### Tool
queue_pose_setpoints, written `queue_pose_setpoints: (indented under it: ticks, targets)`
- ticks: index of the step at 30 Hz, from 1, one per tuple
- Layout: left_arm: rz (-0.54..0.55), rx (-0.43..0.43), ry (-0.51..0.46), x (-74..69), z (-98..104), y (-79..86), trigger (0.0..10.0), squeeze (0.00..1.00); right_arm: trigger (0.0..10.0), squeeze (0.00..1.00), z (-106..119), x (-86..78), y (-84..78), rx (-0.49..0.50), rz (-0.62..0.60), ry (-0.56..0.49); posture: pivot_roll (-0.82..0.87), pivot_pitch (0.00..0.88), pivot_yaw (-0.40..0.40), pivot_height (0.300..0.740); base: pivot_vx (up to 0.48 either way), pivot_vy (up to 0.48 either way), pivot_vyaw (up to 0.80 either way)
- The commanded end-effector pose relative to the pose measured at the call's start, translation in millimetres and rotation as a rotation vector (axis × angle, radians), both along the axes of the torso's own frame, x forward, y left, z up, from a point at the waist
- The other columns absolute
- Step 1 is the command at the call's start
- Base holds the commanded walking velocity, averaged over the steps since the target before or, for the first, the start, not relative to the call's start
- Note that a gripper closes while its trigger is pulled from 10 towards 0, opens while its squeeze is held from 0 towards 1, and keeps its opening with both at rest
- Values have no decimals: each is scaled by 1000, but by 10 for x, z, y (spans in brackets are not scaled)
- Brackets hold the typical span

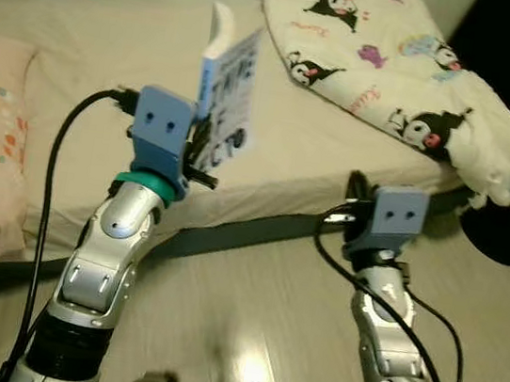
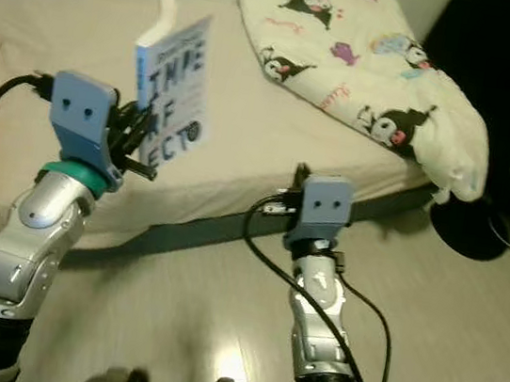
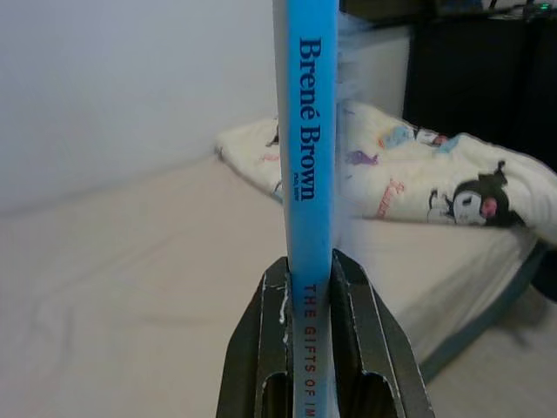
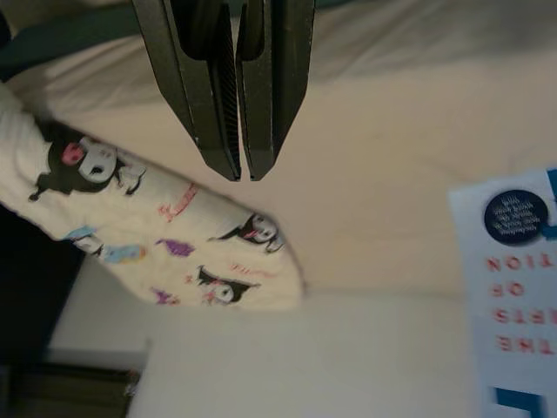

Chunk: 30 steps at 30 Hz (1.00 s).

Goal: Clean up the room

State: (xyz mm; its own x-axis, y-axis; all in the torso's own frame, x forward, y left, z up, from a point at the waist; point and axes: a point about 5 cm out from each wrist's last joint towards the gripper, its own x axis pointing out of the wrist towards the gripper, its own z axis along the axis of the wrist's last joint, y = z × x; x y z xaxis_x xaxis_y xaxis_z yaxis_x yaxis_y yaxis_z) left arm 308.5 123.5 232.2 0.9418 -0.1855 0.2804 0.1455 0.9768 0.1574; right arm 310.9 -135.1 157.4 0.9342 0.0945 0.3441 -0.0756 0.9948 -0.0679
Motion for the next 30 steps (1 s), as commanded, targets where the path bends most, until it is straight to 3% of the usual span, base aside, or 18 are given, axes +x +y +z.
queue_pose_setpoints:
  ticks: [1,12,30]
  targets:
    - [11,0,-31,-33,35,24,10000,0,10000,0,-38,-18,25,7,9,11,-69,99,5,740,-307,0,0]
    - [16,2,-29,-34,28,36,10000,0,10000,0,-31,-21,41,-2,10,5,-68,103,6,740,-138,0,0]
    - [28,25,-5,-21,-13,40,10000,0,10000,0,-34,-36,32,4,10,2,-69,109,8,740,0,0,795]
